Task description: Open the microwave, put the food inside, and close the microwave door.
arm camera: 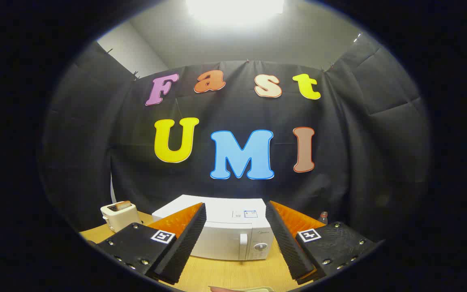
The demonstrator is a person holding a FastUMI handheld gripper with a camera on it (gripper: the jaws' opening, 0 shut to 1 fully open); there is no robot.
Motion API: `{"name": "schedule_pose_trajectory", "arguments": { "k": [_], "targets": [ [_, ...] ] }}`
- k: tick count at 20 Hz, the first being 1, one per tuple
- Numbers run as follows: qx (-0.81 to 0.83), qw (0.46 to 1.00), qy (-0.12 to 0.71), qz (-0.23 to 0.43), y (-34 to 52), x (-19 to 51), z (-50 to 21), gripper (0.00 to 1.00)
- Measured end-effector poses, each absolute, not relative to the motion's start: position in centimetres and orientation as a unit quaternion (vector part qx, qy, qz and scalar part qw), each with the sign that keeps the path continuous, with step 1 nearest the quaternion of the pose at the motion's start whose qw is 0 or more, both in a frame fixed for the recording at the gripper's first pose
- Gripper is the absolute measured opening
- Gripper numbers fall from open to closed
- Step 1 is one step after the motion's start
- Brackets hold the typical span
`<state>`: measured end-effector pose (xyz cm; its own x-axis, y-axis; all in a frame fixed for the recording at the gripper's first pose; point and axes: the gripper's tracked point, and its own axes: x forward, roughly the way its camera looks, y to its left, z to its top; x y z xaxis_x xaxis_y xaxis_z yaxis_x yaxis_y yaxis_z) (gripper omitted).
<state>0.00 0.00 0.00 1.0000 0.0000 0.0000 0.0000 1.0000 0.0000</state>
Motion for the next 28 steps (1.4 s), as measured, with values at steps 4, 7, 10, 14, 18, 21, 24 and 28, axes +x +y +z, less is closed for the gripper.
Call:
{"name": "schedule_pose_trajectory", "arguments": {
  "k": [4, 7, 10, 14, 18, 21, 24, 28],
  "targets": [
    [-0.003, 1.000, 0.001, 0.000, 0.2, 0.2, -0.1, 0.94],
    [-0.004, 1.000, -0.002, -0.002, 0.2, 0.3, 0.1, 0.94],
    [-0.004, 1.000, 0.002, -0.001, 0.1, 0.4, -0.3, 0.94],
    [-0.004, 1.000, -0.001, -0.005, -0.2, 0.3, -0.4, 0.94],
    [-0.012, 1.000, 0.001, -0.011, -0.6, 0.6, -1.2, 0.94],
    [-0.011, 1.000, 0.005, -0.010, -1.1, 0.7, -2.1, 0.94],
    [-0.009, 1.000, 0.016, -0.006, -1.3, 1.5, -4.1, 0.95],
    [-0.018, 0.999, 0.026, -0.014, -2.1, 2.7, -6.8, 0.95]
  ]
}}
